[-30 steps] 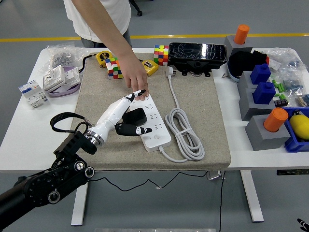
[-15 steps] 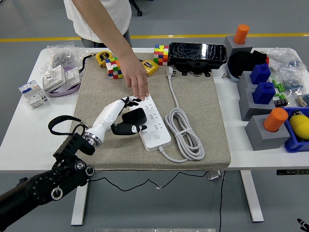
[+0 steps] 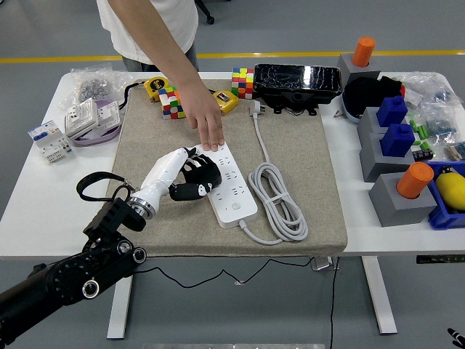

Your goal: Put the plug near the board,insert it into the board,press the button,pull the plug out

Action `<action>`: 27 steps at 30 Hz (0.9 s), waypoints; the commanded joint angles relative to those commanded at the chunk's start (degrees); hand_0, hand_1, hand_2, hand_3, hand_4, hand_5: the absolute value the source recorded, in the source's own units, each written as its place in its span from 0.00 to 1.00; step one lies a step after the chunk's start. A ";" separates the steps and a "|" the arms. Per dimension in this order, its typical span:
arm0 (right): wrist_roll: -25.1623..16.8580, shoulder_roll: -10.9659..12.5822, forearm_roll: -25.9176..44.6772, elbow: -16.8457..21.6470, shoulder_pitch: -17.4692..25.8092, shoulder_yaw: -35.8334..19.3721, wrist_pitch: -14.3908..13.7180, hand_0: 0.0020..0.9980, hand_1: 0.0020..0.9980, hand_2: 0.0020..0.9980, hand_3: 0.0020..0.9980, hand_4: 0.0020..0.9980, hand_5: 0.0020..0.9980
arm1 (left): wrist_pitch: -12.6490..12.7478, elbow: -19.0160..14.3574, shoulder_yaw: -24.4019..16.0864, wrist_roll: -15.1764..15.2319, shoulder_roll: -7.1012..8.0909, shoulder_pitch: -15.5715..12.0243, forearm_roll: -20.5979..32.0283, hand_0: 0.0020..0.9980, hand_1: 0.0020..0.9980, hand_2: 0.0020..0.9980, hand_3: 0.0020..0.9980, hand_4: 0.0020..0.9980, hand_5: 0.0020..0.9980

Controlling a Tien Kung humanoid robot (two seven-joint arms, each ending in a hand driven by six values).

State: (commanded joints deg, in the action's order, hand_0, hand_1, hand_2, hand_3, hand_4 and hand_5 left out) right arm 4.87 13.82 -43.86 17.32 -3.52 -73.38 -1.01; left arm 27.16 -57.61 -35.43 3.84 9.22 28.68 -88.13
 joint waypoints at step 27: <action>-0.55 -0.02 -0.14 0.08 -0.05 0.13 -0.35 0.53 0.63 0.61 0.55 0.88 0.41 | 3.75 3.15 -2.24 9.08 2.87 -2.79 2.32 0.32 0.42 0.44 0.56 0.61 0.00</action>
State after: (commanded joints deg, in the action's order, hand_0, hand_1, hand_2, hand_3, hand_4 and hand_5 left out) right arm 4.31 13.80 -43.99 17.40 -3.57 -73.25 -1.37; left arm 30.91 -54.46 -37.67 12.92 12.09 25.89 -85.81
